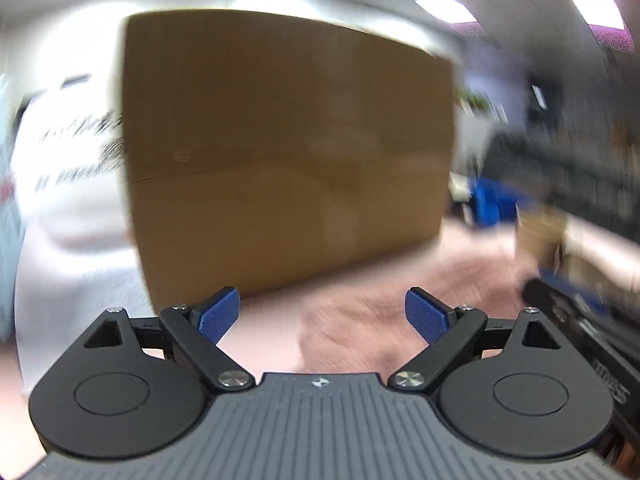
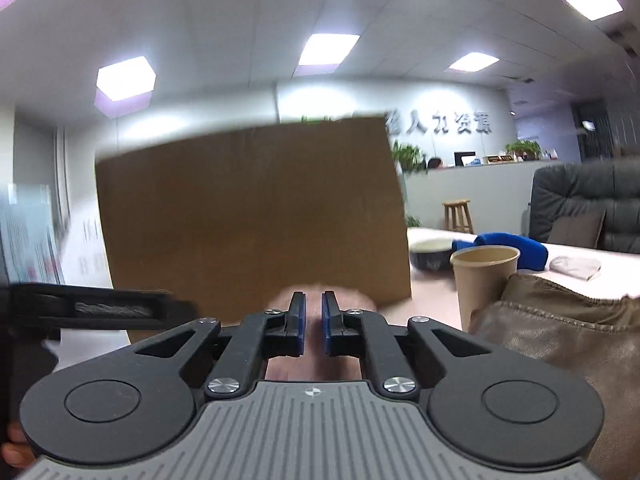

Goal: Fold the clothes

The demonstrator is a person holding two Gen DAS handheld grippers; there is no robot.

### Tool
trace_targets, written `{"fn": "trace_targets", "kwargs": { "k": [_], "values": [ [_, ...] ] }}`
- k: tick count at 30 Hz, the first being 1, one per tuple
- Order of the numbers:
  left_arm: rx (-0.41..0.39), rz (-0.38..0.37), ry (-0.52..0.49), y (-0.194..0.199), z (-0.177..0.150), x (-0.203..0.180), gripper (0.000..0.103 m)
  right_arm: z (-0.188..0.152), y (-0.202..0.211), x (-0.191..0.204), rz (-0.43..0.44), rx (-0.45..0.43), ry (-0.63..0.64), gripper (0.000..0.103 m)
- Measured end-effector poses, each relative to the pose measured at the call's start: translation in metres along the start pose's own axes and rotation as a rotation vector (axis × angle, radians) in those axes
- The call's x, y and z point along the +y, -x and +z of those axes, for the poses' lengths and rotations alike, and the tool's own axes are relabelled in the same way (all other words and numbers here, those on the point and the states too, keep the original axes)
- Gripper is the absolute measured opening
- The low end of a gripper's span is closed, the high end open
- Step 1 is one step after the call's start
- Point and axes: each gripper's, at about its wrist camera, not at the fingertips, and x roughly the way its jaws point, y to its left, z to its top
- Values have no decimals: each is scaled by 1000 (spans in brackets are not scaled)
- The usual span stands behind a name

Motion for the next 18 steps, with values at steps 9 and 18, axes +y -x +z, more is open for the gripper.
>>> {"fn": "trace_targets", "kwargs": {
  "k": [9,18],
  "values": [
    [168,-145,254,-41,-17,35,92,-5,-32,-20,-29,236,-142,8],
    [84,-118,233,-12,-8,45,94,-7,-29,-30,16,216,-287,10]
  ]
}}
